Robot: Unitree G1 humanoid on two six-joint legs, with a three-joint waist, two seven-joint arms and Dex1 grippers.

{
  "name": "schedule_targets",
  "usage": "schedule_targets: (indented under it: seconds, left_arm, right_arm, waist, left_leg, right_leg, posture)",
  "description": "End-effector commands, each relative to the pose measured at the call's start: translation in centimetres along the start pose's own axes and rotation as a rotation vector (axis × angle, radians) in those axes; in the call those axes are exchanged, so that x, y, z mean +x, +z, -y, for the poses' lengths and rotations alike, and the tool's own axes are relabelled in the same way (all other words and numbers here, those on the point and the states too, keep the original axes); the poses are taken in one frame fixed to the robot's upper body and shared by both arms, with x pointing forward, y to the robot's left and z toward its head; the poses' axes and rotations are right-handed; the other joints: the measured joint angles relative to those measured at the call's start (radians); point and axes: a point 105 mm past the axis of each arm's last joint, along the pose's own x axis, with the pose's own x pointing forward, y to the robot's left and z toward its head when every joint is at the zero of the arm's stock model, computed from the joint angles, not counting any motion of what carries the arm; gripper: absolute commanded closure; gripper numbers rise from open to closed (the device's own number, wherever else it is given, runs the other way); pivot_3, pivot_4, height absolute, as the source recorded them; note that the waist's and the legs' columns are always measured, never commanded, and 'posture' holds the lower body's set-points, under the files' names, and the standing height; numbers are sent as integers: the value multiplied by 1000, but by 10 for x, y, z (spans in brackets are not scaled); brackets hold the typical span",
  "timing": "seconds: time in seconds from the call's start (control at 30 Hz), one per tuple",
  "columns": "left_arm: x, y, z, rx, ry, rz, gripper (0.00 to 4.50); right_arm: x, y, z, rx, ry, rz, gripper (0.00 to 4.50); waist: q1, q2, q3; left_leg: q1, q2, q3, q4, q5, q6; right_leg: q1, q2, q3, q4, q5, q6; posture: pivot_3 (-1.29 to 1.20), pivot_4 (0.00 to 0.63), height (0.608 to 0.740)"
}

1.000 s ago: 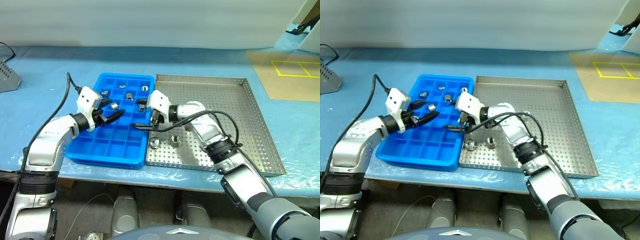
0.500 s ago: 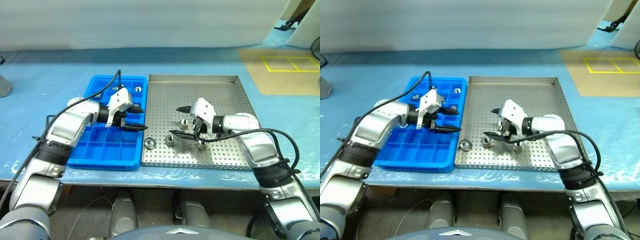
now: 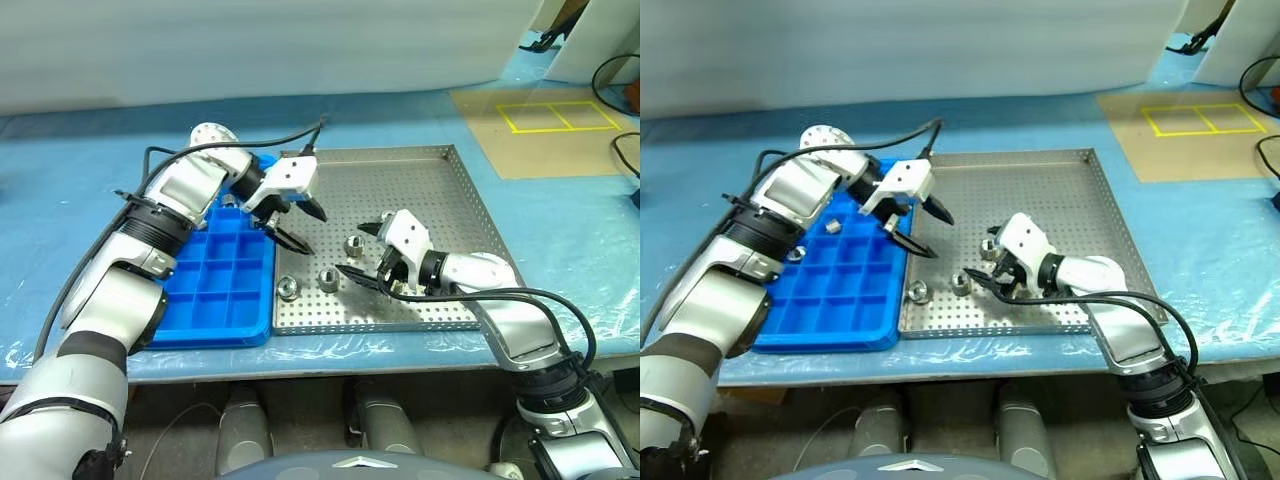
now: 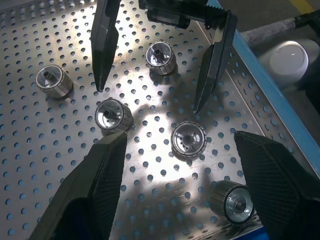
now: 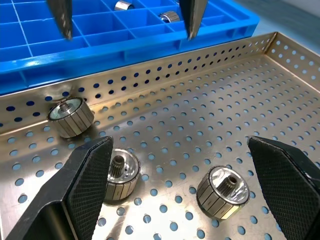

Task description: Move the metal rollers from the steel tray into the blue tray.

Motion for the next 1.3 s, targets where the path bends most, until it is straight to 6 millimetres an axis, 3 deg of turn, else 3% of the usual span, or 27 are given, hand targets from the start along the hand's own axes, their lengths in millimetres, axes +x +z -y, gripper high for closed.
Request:
schedule_targets:
  seconds: [0.03,0.23,0.43,0.8,1.13,1.3]
  left_arm:
    - [16,-3,11,22,-67,-2,901]
    - [41,-24,33,16,-121,-29,901]
    - [63,-23,16,31,-11,-14,901]
    - [69,-52,7,7,21,-97,901]
    - [91,-58,12,-57,2,-72,901]
    - [91,-68,15,-83,1,-100,901]
  right_arm:
    - [-5,8,-2,-17,-22,29,0]
    - [-16,-4,3,29,-85,0,0]
    - [-24,-5,2,35,-103,-13,0]
    - [-26,-8,0,47,-133,-36,0]
    - [-24,-21,2,45,-159,-61,0]
    - [-24,-25,1,45,-165,-61,0]
  waist:
    - [0,0,0]
    - [-1,0,0]
    - [-1,0,0]
    - [-27,0,0]
    - [-28,0,0]
    - [-28,0,0]
  left_leg:
    - [0,0,0,0,0,0]
    - [1,0,1,1,-2,3]
    - [2,0,1,5,-4,6]
    - [3,0,1,9,-6,9]
    - [2,0,1,11,-7,11]
    - [2,0,1,11,-7,11]
  right_leg:
    - [0,0,0,0,0,0]
    - [2,0,1,0,0,0]
    - [6,-1,1,-1,1,1]
    - [7,-1,2,-1,-2,9]
    - [7,-1,1,-2,0,4]
    - [7,-1,2,-2,-2,9]
  posture:
    - [-363,150,740]
    - [-388,150,740]
    - [-406,150,740]
    - [-431,150,740]
    - [-435,150,740]
    - [-434,150,740]
